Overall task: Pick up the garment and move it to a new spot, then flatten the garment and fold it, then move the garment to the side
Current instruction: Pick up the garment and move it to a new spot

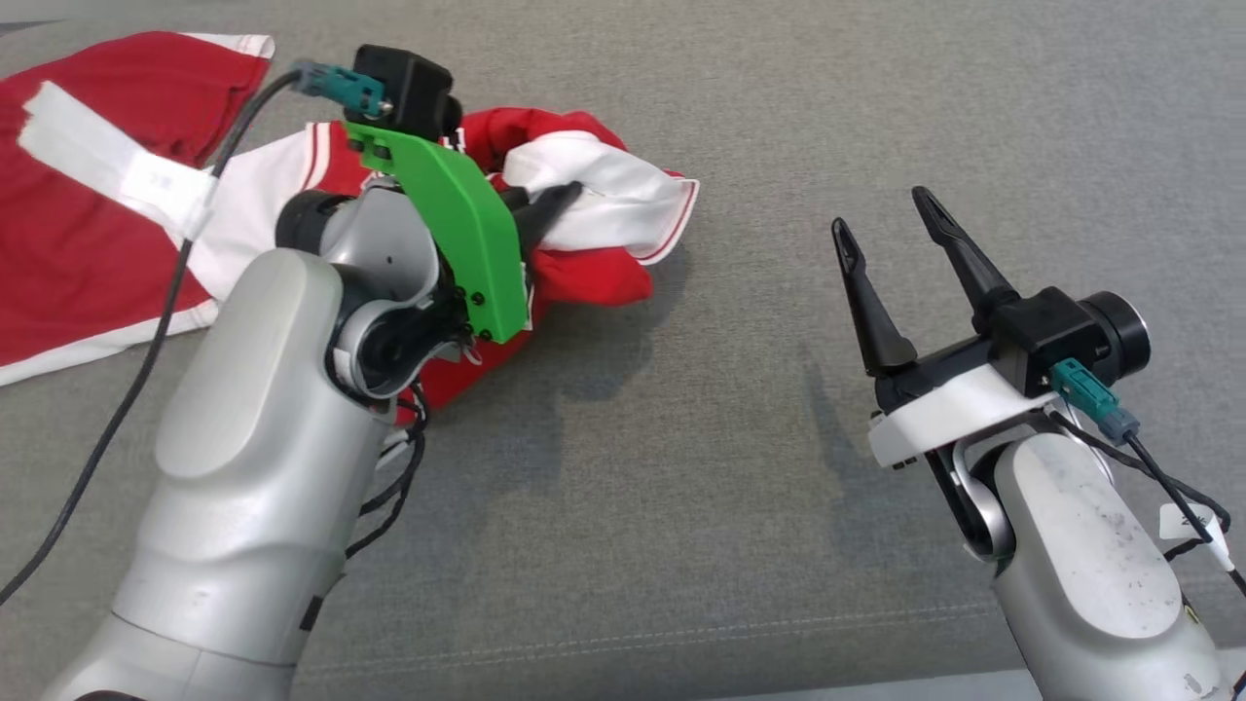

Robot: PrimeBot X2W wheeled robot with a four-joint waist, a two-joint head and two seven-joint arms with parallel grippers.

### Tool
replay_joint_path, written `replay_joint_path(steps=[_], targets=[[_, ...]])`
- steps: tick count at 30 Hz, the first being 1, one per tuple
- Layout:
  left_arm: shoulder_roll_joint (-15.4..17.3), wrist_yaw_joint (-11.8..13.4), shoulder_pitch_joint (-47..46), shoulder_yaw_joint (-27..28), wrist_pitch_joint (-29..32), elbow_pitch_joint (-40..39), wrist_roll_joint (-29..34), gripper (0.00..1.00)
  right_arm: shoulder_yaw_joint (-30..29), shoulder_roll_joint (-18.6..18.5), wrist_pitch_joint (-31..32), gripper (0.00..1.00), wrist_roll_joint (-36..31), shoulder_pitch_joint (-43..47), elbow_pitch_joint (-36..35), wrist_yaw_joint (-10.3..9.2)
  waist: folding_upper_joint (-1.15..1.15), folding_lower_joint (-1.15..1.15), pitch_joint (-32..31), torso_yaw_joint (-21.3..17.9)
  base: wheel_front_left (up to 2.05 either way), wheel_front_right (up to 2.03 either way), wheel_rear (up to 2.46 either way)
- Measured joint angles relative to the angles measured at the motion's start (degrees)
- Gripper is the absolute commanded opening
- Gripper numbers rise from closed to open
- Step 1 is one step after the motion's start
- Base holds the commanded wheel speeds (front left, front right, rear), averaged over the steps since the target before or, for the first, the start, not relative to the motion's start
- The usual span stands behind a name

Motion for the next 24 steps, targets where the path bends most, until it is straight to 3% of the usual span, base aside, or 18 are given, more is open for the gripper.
replay_joint_path(steps=[10, 19, 20, 21, 22, 23, 24], targets=[[-2.42, 0.00, 0.45, -8.61, -1.47, -0.31, 0.22, 0.00, -2.79, 0.29, 0.00, 1.00, 0.05, 2.96, -2.08, -2.54, 0.00, 0.00, 0.58, -7.92, 0.00, 0.00, 0.00], [-1.94, 0.10, 4.29, -13.12, -7.44, 0.56, -0.20, 0.00, -2.21, 0.77, 0.00, 1.00, 0.05, 4.18, -2.57, -2.42, 0.00, 0.00, 1.74, -15.21, 0.00, 0.00, 0.00], [-1.94, 0.53, 4.39, -13.04, -8.57, 1.10, 0.18, 0.27, -1.76, 0.96, 0.00, 1.00, 0.05, 4.16, -2.50, -2.26, 0.00, 0.00, 1.86, -16.03, 0.00, 0.00, 0.00], [-1.91, 0.94, 4.41, -12.84, -9.69, 1.87, 0.70, 0.48, -1.25, 1.14, 0.00, 1.00, 0.05, 4.13, -2.30, -1.81, 0.00, 0.00, 1.96, -16.87, 0.00, 0.00, 0.00], [-1.88, 1.34, 4.45, -12.56, -10.76, 2.64, 1.36, 0.93, -0.70, 1.33, 0.00, 1.00, 0.05, 4.06, -1.98, -1.43, 0.00, 0.00, 2.06, -17.70, 0.00, 0.00, 0.00], [-1.80, 1.80, 4.58, -12.30, -11.84, 3.45, 1.74, 1.00, -0.30, 1.48, 0.00, 1.00, 0.05, 4.04, -1.58, -1.14, 0.00, 0.00, 2.11, -18.54, 0.00, 0.00, 0.00], [-1.59, 1.86, 4.86, -12.39, -12.70, 3.90, 1.72, 1.00, -0.22, 1.60, 0.00, 1.00, 0.05, 4.04, -1.22, -0.93, 0.00, 0.00, 2.15, -19.33, 0.00, 0.00, 0.00]])
